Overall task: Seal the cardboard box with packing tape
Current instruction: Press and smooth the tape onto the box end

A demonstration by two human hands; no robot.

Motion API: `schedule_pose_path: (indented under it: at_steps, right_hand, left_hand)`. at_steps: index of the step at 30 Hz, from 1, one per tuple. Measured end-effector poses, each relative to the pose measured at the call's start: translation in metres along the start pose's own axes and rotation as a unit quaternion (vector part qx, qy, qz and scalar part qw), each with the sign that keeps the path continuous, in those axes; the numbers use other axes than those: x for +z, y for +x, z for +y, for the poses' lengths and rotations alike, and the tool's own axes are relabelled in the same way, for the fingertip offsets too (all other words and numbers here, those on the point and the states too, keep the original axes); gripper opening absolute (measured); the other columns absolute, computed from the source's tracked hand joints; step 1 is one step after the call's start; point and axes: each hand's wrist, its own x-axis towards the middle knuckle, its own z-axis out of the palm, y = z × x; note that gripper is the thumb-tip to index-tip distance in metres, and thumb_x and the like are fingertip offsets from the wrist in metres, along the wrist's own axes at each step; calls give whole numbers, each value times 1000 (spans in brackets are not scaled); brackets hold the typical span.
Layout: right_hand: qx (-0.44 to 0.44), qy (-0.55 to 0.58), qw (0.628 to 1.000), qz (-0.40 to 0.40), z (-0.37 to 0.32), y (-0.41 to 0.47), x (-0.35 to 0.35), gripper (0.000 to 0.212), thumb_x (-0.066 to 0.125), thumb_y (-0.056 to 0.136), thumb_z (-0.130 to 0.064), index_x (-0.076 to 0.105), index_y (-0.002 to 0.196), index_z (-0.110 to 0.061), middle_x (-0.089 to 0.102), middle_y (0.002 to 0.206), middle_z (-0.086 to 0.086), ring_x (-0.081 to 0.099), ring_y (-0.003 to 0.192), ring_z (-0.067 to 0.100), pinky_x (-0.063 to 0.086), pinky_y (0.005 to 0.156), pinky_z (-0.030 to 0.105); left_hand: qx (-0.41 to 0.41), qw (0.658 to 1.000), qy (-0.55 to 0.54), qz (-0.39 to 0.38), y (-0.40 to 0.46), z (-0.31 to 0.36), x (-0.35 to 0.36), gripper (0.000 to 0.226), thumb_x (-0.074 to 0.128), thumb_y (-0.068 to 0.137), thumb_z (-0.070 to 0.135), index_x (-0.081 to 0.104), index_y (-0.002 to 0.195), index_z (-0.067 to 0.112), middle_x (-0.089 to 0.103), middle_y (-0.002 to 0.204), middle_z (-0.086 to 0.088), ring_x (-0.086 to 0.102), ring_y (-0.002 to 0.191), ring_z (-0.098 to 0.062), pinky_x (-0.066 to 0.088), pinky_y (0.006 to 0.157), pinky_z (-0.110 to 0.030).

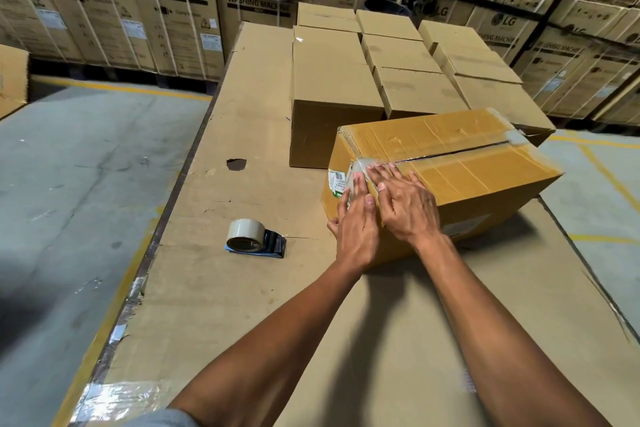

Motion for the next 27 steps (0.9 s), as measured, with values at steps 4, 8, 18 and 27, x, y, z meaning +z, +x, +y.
schedule_pose_path:
  at_steps: [4, 8, 18, 27]
  right_hand:
    - [24, 21, 999, 23, -5, 2, 3, 64, 21, 103, -38, 55, 152, -14, 54, 157, 6, 45, 152, 25, 26, 130, 48]
    - [13, -9, 1000, 15, -3, 2, 4, 68, 22, 101, -39, 47, 158, -12, 45, 163, 8, 39, 156, 27, 22, 131, 53]
    - [-23, -68, 995, -68, 7, 15, 5, 69, 14, 101, -48, 4, 168, -32, 5, 175, -15, -2, 164, 17, -3, 131, 59]
    - [7, -76, 995, -57, 6, 15, 4, 78, 15, 98, -53, 4, 170, -24, -2, 177, -5, -6, 164, 21, 3, 132, 59]
  left_hand:
    - [-21, 999, 26, -11, -6, -15, 2, 62, 2, 106, 74, 7, 167, 60, 12, 175, 35, 9, 164, -3, 14, 110, -51]
    - [-28, 997, 67, -2, -5, -24, -5, 73, -4, 105, 72, 20, 170, 49, 23, 176, 28, 11, 165, -7, 24, 113, -52]
    - [-9, 999, 48, 9, 24, -12, -7, 63, -4, 106, 73, 4, 167, 59, 22, 176, 27, 13, 165, -13, 20, 118, -60]
    - [-51, 998, 15, 22, 22, -13, -11, 72, 0, 105, 74, 10, 171, 47, 19, 179, 19, 13, 165, -17, 15, 118, -59]
